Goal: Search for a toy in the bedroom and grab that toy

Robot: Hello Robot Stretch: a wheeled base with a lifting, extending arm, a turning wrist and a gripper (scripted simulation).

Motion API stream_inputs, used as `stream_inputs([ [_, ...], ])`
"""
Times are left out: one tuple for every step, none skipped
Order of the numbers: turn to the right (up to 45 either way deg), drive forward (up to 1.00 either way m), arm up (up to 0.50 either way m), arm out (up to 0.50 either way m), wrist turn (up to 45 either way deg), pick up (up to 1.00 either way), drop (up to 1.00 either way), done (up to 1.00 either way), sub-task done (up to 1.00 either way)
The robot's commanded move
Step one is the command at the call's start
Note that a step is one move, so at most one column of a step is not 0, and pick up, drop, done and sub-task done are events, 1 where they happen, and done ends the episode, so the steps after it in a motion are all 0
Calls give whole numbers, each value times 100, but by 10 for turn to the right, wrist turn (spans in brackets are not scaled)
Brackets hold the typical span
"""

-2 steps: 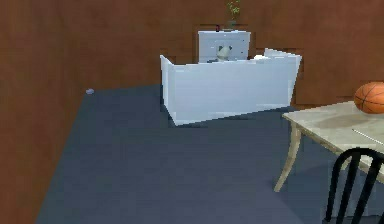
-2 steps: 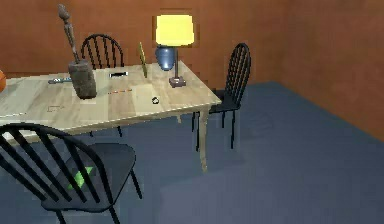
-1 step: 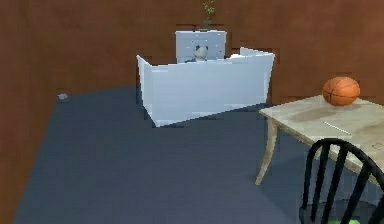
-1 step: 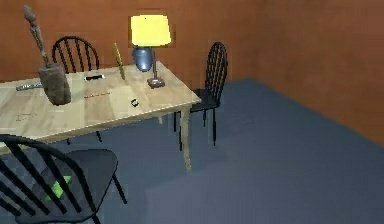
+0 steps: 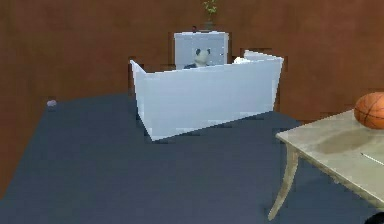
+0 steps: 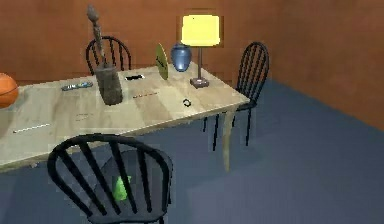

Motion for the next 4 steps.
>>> stream_inputs([
  [30,0,0,0,0,0,0,0,0],
  [-270,0,0,0,0,0,0,0,0],
  [0,15,0,0,0,0,0,0,0],
  [270,0,0,0,0,0,0,0,0],
])
